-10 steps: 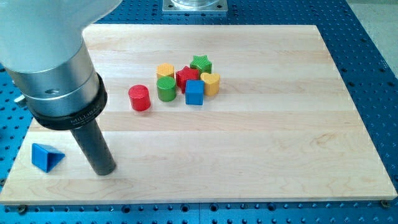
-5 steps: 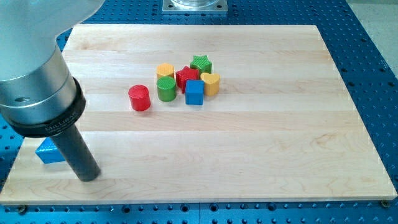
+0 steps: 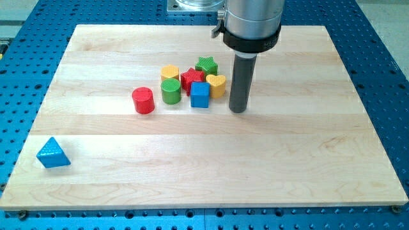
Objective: Keep triangle and red circle vertically parallel to each other
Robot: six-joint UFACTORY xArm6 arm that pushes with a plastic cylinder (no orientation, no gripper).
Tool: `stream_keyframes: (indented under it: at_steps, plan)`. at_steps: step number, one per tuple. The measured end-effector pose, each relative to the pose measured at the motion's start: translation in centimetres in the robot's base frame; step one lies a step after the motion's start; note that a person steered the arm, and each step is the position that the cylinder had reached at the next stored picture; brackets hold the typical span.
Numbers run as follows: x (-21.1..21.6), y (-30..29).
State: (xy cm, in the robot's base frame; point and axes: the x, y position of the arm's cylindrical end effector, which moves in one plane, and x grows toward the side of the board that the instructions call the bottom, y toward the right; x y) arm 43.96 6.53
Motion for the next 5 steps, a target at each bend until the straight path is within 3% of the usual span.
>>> stream_keyframes:
  at_steps: [3,5]
  plan:
    - [-3.1,-0.7]
    - [-3.0,-1.3]
